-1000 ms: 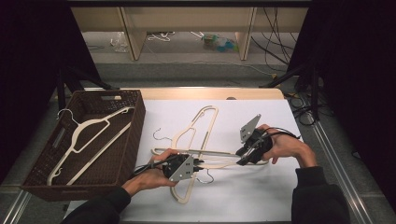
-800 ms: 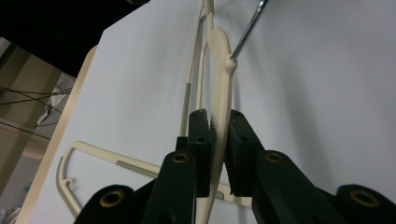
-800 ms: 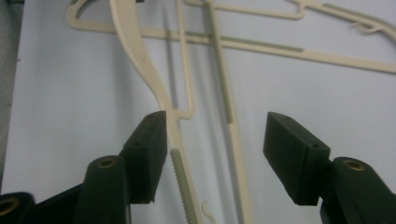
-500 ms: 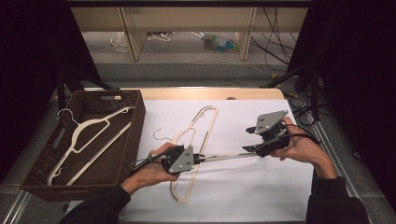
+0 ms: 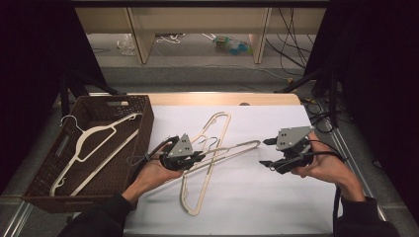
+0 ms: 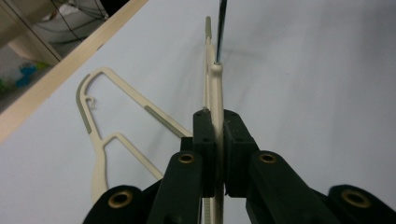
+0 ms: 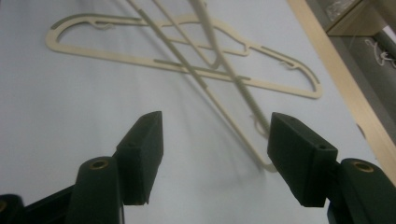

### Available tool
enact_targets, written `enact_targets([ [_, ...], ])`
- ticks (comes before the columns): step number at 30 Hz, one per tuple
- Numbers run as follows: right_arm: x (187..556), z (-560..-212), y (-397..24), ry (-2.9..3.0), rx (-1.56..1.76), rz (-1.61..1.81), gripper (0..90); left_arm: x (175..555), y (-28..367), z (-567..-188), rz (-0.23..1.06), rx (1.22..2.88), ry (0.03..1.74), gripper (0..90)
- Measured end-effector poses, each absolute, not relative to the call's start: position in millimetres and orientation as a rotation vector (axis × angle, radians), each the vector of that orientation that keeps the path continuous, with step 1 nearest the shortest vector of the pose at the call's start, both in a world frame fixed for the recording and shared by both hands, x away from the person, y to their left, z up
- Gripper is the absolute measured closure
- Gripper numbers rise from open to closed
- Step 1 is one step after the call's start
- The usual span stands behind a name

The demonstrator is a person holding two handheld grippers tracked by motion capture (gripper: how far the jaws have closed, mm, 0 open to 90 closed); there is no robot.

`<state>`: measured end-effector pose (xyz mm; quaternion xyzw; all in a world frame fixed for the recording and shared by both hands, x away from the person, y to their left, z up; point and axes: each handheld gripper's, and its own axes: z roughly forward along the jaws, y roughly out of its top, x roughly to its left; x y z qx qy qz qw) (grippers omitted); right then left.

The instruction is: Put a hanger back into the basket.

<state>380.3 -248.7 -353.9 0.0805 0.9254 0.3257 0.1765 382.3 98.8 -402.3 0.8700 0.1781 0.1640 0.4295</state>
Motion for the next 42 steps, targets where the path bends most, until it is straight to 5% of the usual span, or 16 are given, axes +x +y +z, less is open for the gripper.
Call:
enact_targets([
  [19,375,-367,-243,2.674,0.208,0.893,35.7,377,104,-389,0.426,2.234,0.483,85.7],
  [42,371,-373,-244,2.702,0.210,0.869,34.0,360,156,-317,0.388,1.826,0.654,85.7],
])
